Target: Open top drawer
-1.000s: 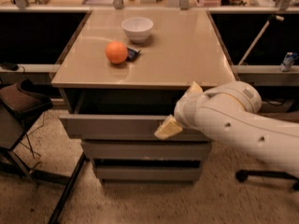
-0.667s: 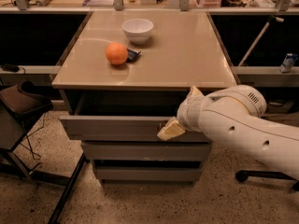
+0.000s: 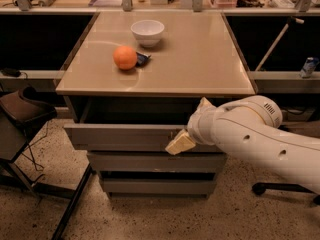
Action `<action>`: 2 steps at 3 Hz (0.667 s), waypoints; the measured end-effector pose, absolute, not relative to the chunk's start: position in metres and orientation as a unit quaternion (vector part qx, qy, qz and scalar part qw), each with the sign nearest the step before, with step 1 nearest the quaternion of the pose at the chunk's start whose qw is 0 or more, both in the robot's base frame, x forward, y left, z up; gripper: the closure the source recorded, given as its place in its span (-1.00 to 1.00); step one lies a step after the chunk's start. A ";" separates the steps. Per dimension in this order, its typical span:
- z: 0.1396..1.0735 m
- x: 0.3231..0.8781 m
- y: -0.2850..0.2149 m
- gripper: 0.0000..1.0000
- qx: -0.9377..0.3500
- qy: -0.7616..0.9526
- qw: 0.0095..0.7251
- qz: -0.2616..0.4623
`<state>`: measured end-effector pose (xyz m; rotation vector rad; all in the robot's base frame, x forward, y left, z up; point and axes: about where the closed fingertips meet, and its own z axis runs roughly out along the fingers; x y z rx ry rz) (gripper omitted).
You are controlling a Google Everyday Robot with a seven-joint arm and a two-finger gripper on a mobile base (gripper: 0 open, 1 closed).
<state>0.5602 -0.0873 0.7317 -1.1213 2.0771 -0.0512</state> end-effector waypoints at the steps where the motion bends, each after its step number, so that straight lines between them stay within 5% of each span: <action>1: 0.732 0.560 -0.087 -1.00 -0.439 0.813 0.381 -0.020; 2: 0.712 0.576 -0.076 -1.00 -0.448 0.817 0.362 -0.006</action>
Offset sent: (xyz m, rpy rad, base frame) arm 0.0415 0.0221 -0.0483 -0.0008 0.1109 0.0475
